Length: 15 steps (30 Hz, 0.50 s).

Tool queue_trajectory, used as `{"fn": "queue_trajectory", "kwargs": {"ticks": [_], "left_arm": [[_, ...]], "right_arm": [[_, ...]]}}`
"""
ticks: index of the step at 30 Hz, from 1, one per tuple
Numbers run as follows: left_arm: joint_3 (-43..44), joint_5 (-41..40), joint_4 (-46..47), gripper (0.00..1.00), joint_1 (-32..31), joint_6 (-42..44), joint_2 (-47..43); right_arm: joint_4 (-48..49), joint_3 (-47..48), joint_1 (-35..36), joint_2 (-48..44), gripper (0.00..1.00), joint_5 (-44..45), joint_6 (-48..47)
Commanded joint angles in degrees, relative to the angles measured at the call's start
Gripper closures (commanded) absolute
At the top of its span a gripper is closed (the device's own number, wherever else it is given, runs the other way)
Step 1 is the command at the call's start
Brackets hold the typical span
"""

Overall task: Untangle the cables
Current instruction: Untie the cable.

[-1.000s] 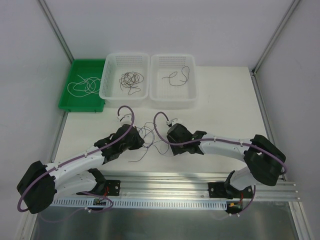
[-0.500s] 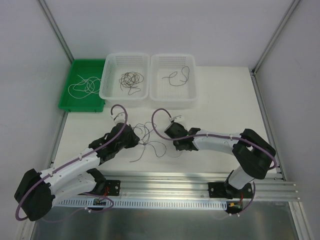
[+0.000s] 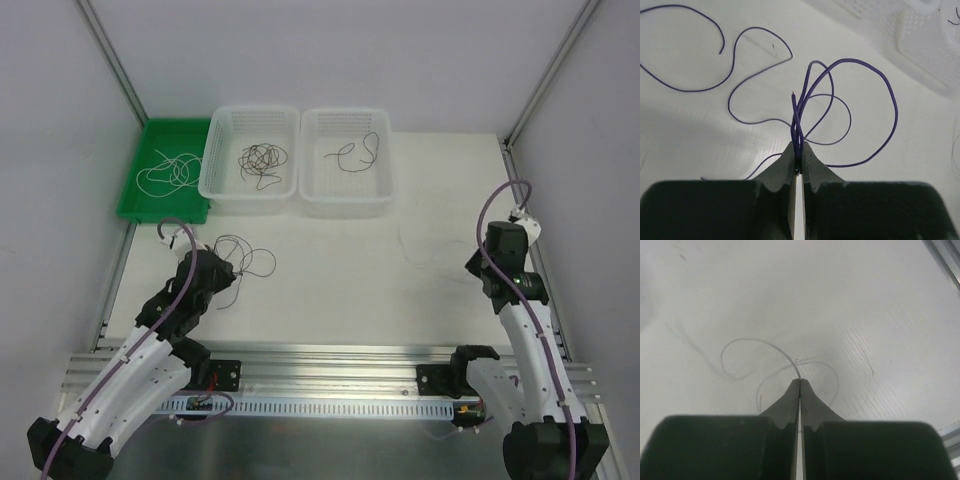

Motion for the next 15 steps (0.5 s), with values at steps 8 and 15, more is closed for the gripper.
{"fn": "queue_trajectory", "kwargs": {"ticks": [8,15], "left_arm": [[5.84,15.22,0.28,0.98,0.59,5.82,7.68],[6.90,28.10,8.99,0.73,-4.67,6.79,16.13]], "right_arm": [[-1.53,11.77,-1.01,-9.62,0.99,-41.61,-7.79],[-1.97,15.03,4.43,-9.27,0.99,-49.61,-9.98]]}}
